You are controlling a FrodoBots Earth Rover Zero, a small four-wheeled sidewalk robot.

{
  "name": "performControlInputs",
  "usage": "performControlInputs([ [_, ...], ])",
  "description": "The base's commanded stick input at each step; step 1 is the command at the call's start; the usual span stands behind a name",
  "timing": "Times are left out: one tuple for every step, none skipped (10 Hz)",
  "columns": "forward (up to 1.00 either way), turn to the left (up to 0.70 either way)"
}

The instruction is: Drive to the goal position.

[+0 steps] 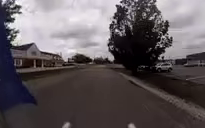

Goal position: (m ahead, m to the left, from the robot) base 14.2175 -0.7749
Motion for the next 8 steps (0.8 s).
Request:
performControlInputs([
  [0.45,0.00],
  [0.45,0.00],
  [0.45,0.00],
  [0.45,0.00],
  [0.45,0.00],
  [0.45,0.00],
  [0.45,0.00],
  [0.45,0.00],
])
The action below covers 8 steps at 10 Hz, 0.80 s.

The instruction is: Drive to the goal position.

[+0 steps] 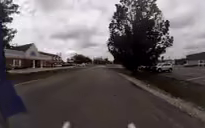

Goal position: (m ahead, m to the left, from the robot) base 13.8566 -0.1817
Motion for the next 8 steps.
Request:
performControlInputs([
  [0.45,0.00],
  [0.45,0.00],
  [0.45,0.00],
  [0.45,0.00],
  [0.45,0.00],
  [0.45,0.00],
  [0.45,0.00],
  [0.45,0.00],
])
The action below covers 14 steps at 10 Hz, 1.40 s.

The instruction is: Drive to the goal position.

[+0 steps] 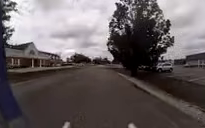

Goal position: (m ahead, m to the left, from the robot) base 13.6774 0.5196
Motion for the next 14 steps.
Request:
performControlInputs([
  [0.45,0.00],
  [0.45,0.00],
  [0.45,0.00],
  [0.45,0.00],
  [0.45,0.00],
  [0.45,0.00],
  [0.45,0.00],
  [0.45,0.00],
  [0.45,0.00],
  [0.45,0.00],
  [0.45,0.00],
  [0.45,0.00],
  [0.45,0.00],
  [0.45,0.00],
])
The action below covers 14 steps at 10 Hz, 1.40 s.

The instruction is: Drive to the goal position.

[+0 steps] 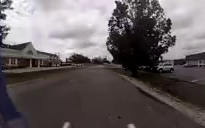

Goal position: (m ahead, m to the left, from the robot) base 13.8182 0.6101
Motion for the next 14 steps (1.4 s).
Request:
performControlInputs([
  [0.45,0.00],
  [0.45,0.00],
  [0.45,0.00],
  [0.45,0.01],
  [0.45,0.14],
  [0.45,0.26],
  [0.45,0.27],
  [0.45,0.07],
  [0.45,0.00],
  [0.45,0.00],
  [0.45,0.00],
  [0.45,0.00],
  [0.45,0.00],
  [0.45,0.00],
])
